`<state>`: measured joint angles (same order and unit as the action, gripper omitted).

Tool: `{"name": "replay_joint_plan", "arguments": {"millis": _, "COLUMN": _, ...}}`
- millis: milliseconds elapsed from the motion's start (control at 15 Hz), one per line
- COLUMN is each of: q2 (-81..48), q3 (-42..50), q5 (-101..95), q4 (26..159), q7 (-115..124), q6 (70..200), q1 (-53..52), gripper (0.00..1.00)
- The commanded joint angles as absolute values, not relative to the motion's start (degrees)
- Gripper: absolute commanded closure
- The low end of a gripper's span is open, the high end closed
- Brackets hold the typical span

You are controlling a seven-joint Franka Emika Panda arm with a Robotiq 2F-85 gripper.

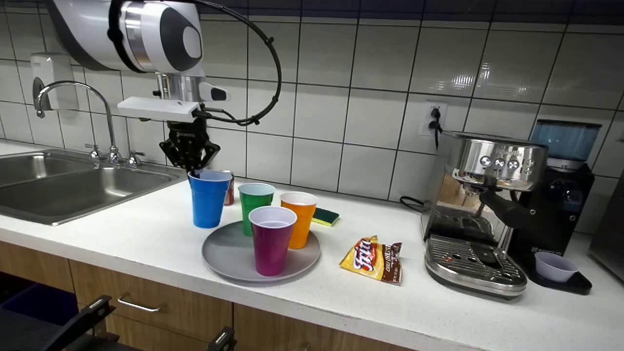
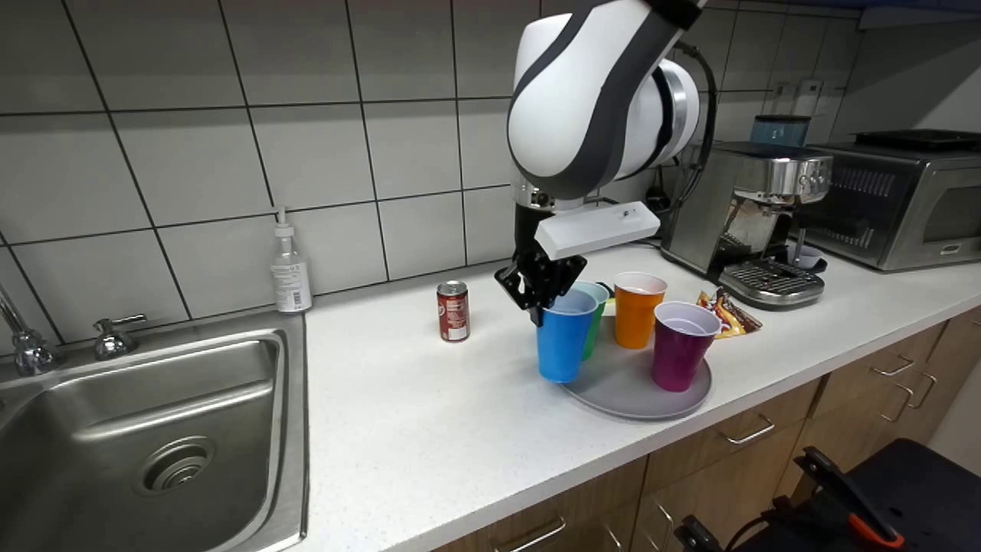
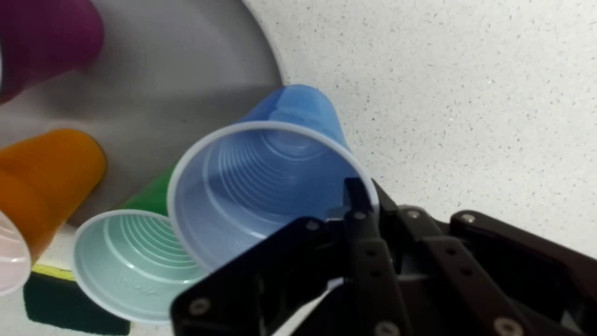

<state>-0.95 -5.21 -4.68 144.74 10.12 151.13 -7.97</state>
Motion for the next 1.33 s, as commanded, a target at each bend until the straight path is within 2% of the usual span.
{"name": "replay_joint_plan", "arguments": {"millis": 0, "q2": 1.8, "q3": -4.8, "q5": -3.6, "q4": 146.5, "q7": 6.8, "q6": 150.4, "q1": -6.5, "gripper": 0.99}}
{"name": "replay_joint_plan", "arguments": {"millis": 1267, "q2": 1.5, "q3": -2.3, "q5": -4.6, "q4": 148.8, "q7": 1.0, "q6": 150.9, "q1": -4.1, "gripper": 0.99}}
